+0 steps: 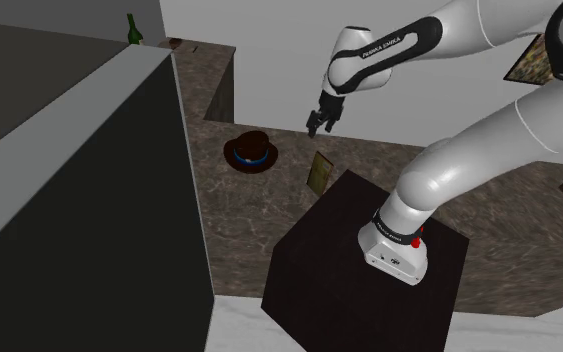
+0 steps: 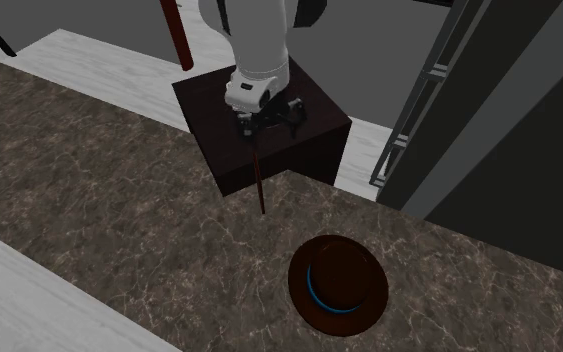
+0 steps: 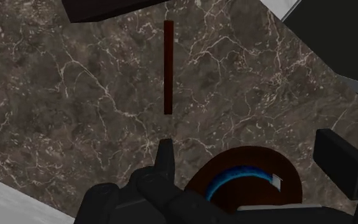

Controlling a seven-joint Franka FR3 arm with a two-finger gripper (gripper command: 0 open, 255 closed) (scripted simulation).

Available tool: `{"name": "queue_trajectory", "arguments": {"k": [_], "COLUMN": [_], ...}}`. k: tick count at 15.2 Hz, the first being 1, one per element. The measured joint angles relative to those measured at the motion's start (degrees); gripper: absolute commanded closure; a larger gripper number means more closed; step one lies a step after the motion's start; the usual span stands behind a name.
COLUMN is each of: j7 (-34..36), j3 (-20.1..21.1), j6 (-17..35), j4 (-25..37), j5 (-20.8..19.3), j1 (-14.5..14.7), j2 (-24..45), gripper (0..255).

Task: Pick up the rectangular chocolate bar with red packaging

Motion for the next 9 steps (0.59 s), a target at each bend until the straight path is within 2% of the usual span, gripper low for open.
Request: {"name": "queue_trajectory", "arguments": {"k": [4, 9], "j7": [-2.04, -4.9], "j3": [-2.96, -5.54], "j6": [7.28, 14.64], "j4": [-2.57, -3.08], "j5": [0.74, 4.09], "j1": [-1.3, -1.18], "j2": [6.52, 15.23], "gripper": [0, 0]}}
